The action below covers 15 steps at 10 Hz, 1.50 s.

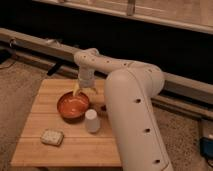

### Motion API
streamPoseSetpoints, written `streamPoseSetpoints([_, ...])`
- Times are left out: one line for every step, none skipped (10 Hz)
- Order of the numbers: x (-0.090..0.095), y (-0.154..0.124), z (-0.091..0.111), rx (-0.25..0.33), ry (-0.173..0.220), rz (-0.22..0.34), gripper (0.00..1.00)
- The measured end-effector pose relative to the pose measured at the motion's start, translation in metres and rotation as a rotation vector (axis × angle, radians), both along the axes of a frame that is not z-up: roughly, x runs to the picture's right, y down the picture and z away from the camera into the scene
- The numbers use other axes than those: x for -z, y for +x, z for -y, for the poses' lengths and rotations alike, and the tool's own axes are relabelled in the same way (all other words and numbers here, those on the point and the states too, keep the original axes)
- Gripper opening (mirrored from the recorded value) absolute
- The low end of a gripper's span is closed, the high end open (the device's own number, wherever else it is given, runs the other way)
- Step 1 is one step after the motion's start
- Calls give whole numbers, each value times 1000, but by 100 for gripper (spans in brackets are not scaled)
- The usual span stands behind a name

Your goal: Push the ceramic bowl across the table

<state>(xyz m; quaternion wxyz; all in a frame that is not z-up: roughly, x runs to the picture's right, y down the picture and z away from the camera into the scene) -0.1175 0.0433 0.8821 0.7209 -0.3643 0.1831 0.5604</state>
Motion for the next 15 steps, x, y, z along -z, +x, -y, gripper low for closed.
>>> streamPoseSetpoints([-7,-2,-5,9,0,6,80])
streamPoseSetpoints([-20,-5,-14,15,1,14,80])
streamPoseSetpoints([-29,-7,-19,18,2,18,80])
streamPoseSetpoints([-35,-8,-24,23,-3,20,80])
streamPoseSetpoints([-41,-9,-28,26,-8,24,80])
streamPoseSetpoints([-45,-11,-31,33,-17,28,80])
streamPoseSetpoints([-46,-15,-32,38,-19,33,80])
streamPoseSetpoints([-44,-24,-33,51,-24,43,80])
streamPoseSetpoints([-42,-33,-34,63,-29,51,80])
streamPoseSetpoints([-40,-42,-35,74,-35,57,80])
streamPoseSetpoints([-36,-54,-37,88,-43,67,80])
streamPoseSetpoints([-33,-61,-39,99,-54,70,80])
streamPoseSetpoints([-31,-66,-41,107,-65,72,80])
streamPoseSetpoints([-30,-71,-44,117,-81,71,80])
streamPoseSetpoints([-27,-78,-48,126,-94,78,80])
